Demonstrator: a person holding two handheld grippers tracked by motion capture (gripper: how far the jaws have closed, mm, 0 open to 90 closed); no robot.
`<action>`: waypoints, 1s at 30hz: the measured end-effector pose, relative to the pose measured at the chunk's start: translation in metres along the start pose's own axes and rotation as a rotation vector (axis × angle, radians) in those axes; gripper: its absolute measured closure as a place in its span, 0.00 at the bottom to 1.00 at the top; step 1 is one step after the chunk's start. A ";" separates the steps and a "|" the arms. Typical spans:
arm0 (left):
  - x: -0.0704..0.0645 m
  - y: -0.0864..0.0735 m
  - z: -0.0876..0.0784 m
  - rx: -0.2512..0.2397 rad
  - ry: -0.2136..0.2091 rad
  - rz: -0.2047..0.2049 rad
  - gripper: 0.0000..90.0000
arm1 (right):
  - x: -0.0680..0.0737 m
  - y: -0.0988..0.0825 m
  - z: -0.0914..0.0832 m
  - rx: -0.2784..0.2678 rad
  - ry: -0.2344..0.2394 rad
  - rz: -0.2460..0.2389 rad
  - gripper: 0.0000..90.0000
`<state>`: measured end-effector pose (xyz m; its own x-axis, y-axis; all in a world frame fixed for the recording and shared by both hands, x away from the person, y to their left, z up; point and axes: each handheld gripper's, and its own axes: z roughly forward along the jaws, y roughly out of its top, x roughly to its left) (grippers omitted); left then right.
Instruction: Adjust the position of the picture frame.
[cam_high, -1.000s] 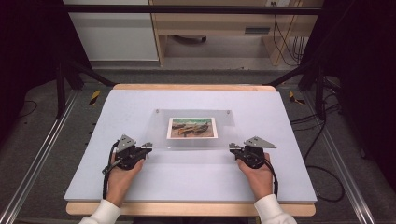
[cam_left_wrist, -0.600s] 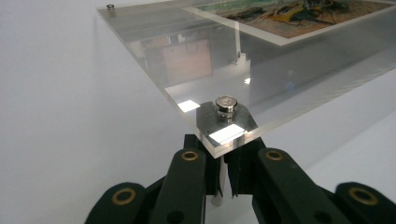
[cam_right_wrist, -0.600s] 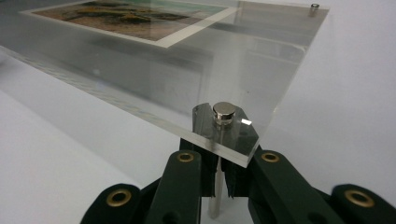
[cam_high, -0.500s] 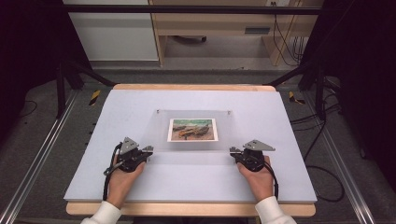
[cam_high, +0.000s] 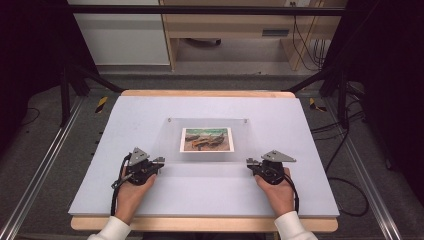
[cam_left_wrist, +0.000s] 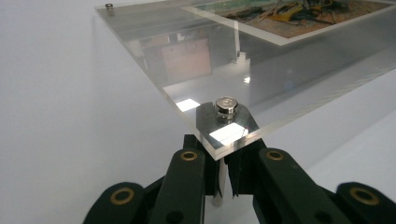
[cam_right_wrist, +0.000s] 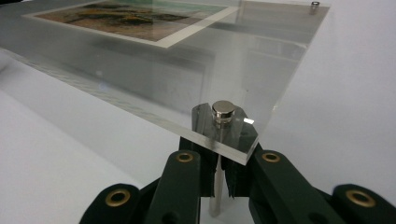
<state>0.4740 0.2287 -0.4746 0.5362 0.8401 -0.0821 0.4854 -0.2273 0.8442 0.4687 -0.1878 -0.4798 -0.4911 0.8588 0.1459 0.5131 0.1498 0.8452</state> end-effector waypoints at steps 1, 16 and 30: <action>0.000 0.000 0.000 0.002 -0.001 0.002 0.93 | 0.000 0.000 -0.001 0.001 0.000 0.001 0.94; 0.003 -0.002 -0.010 0.041 0.012 0.025 0.50 | -0.008 -0.005 -0.014 0.010 -0.013 0.049 0.42; 0.009 0.008 -0.035 -0.031 -0.083 -0.028 0.09 | -0.013 0.001 -0.049 -0.054 -0.029 0.092 0.12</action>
<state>0.4590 0.2516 -0.4503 0.5791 0.8016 -0.1486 0.4799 -0.1879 0.8569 0.4413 -0.2230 -0.4555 -0.4230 0.8815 0.2101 0.5158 0.0436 0.8556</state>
